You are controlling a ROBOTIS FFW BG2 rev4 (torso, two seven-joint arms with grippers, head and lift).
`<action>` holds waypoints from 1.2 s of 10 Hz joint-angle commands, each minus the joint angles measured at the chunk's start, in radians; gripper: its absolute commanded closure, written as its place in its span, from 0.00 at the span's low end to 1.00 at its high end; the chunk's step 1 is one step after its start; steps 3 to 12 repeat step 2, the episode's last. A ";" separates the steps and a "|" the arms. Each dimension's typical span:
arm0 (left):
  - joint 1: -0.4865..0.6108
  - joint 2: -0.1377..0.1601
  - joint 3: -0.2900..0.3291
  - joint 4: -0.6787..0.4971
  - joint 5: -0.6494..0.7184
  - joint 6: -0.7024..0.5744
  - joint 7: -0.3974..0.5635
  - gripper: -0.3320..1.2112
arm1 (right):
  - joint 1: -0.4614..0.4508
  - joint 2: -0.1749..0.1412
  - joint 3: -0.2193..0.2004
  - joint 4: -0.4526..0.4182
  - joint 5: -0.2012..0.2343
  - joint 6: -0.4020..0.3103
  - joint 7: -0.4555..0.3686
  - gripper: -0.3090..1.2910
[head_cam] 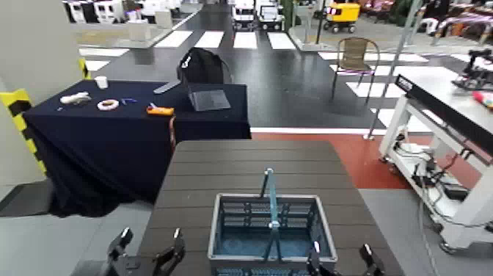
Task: Place the crate on the table.
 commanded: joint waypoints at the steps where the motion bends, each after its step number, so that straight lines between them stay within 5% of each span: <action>1: 0.017 -0.001 0.008 -0.006 -0.025 -0.011 -0.001 0.29 | 0.000 0.000 -0.002 -0.002 0.004 0.002 -0.002 0.28; 12: 0.016 -0.002 0.008 -0.006 -0.025 -0.011 -0.001 0.29 | 0.000 0.002 -0.004 -0.002 0.007 0.005 -0.002 0.28</action>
